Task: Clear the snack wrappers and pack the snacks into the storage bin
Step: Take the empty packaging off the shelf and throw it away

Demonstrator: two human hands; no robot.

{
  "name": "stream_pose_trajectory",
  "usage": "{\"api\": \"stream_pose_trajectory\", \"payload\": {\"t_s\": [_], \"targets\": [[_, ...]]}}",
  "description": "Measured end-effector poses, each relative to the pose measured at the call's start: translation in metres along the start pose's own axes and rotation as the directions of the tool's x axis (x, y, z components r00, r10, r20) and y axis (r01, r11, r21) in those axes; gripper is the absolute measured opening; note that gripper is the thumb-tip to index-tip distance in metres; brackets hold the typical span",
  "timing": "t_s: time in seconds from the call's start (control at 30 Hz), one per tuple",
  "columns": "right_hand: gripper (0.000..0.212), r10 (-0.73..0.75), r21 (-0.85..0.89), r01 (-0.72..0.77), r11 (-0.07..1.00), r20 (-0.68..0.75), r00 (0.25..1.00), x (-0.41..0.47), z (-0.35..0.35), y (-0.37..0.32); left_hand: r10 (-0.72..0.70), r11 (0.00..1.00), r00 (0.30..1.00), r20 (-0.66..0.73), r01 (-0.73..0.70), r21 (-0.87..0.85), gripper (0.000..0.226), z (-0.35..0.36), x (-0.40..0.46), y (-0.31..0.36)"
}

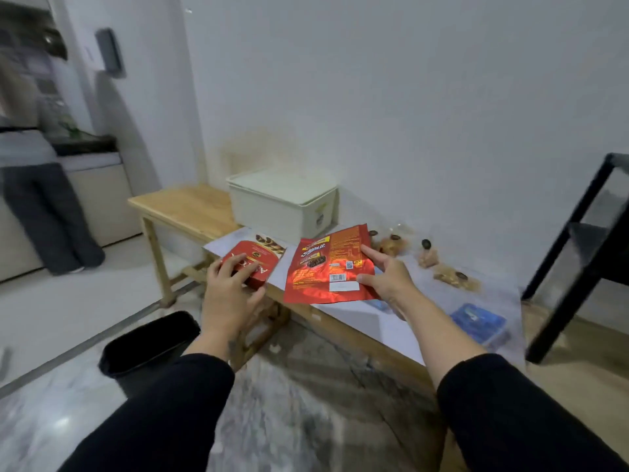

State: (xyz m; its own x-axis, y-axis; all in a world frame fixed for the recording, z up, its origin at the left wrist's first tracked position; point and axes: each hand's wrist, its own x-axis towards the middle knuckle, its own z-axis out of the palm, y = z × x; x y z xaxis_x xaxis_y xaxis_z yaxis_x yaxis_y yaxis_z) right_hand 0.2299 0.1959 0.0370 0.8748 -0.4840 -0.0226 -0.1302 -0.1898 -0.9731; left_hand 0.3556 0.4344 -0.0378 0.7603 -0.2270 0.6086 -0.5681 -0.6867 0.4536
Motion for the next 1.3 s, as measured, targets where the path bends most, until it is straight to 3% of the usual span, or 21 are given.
{"api": "stream_pose_trajectory", "payload": {"t_s": [0.33,0.67,0.9,1.03,1.17,1.3], "targets": [[0.068,0.048,-0.075,-0.031,0.997,0.24,0.969,0.102,0.239,-0.009,-0.228,0.959,0.973,-0.027,0.229,0.168,0.046,-0.062,0.021,-0.198],[0.067,0.186,-0.224,-0.09,0.97,0.455,0.871,0.186,0.41,0.017,-0.537,0.827,0.844,-0.009,0.528,0.196,0.046,-0.052,0.017,-0.335],[0.069,0.32,-0.36,-0.13,0.924,0.54,0.778,0.276,0.506,0.05,-0.729,0.674,0.684,0.014,0.714,0.19,0.046,-0.009,0.043,-0.41],[0.072,0.391,-0.418,-0.166,0.893,0.539,0.746,0.317,0.553,0.076,-0.849,0.528,0.527,0.027,0.848,0.044,0.047,0.016,0.047,-0.456],[0.071,0.465,-0.471,-0.215,0.856,0.518,0.718,0.346,0.596,0.109,-0.914,0.401,0.399,0.078,0.916,0.02,0.046,0.039,0.051,-0.499],[0.072,0.545,-0.494,-0.307,0.813,0.464,0.698,0.372,0.637,0.147,-0.926,0.342,0.338,0.171,0.94,-0.002,0.04,0.062,0.063,-0.548]]}}
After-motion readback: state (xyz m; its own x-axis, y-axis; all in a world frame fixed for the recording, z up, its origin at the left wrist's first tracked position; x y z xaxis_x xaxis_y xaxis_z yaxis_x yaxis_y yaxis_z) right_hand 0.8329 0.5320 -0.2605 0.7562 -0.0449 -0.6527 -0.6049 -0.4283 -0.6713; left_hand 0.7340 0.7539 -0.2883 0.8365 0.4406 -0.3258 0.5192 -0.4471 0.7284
